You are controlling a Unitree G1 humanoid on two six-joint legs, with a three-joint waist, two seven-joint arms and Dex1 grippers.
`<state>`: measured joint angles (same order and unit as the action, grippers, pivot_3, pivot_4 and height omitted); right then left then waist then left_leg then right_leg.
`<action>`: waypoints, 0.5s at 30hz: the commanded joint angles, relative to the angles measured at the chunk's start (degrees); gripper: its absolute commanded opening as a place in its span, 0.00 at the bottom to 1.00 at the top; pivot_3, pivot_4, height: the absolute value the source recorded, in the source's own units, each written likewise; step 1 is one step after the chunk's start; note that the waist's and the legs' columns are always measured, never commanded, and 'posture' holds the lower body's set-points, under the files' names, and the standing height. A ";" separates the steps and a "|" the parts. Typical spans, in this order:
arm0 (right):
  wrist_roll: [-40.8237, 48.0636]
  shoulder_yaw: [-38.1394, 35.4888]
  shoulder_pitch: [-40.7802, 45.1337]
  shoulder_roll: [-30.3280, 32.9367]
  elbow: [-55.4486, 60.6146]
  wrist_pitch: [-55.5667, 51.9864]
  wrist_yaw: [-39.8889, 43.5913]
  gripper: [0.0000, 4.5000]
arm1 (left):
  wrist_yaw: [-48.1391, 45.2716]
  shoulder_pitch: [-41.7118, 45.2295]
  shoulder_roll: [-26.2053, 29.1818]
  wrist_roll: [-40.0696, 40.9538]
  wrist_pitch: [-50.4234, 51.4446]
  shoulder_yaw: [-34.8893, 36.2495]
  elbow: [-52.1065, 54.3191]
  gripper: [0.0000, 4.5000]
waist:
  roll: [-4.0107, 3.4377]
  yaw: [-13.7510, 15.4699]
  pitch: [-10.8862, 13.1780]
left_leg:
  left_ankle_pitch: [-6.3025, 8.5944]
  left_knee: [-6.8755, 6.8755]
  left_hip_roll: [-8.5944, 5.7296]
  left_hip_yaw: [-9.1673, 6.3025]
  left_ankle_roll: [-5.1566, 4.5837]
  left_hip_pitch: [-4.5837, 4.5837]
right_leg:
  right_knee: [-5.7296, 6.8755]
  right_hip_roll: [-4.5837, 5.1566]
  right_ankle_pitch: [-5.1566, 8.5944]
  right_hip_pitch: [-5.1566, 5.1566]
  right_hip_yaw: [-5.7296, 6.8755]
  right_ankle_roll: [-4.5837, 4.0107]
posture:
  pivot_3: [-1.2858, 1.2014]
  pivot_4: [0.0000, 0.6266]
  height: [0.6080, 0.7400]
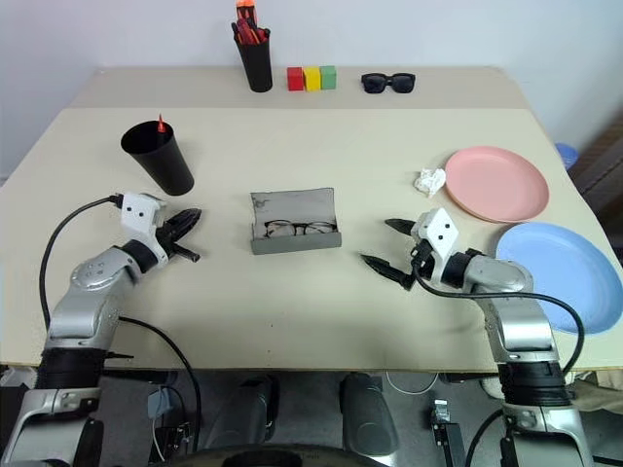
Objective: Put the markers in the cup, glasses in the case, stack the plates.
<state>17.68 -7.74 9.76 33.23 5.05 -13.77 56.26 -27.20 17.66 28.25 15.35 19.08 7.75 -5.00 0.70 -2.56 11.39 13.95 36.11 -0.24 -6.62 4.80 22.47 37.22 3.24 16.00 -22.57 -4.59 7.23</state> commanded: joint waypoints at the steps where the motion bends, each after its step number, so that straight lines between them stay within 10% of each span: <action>1: 3.15 -2.53 -1.95 1.88 4.47 0.45 0.65 1.00 | 0.94 2.76 -0.28 -0.94 1.83 -0.36 -0.72 0.01 | 0.01 0.08 0.00 | 0.00 0.00 0.00 0.00 0.00 0.00 | 0.00 0.00 0.00 0.00 0.01 0.00 | 0.52 0.24 1.00; 15: 6.81 -4.58 -5.54 2.52 12.04 -2.71 -4.59 1.00 | 0.58 16.61 -4.16 -6.50 -3.14 -4.53 -20.18 0.01 | 0.04 0.19 0.00 | 0.00 0.01 0.00 -0.01 0.00 0.00 | 0.00 -0.01 0.00 0.03 0.02 0.01 | 0.52 0.24 1.00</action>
<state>22.96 -11.08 3.93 35.00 14.35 -16.18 52.43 -25.80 32.36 24.08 9.61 18.30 3.41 -23.81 0.74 -2.37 11.38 13.95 36.13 -0.24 -6.64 4.80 22.47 37.21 3.23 16.00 -22.54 -4.56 7.24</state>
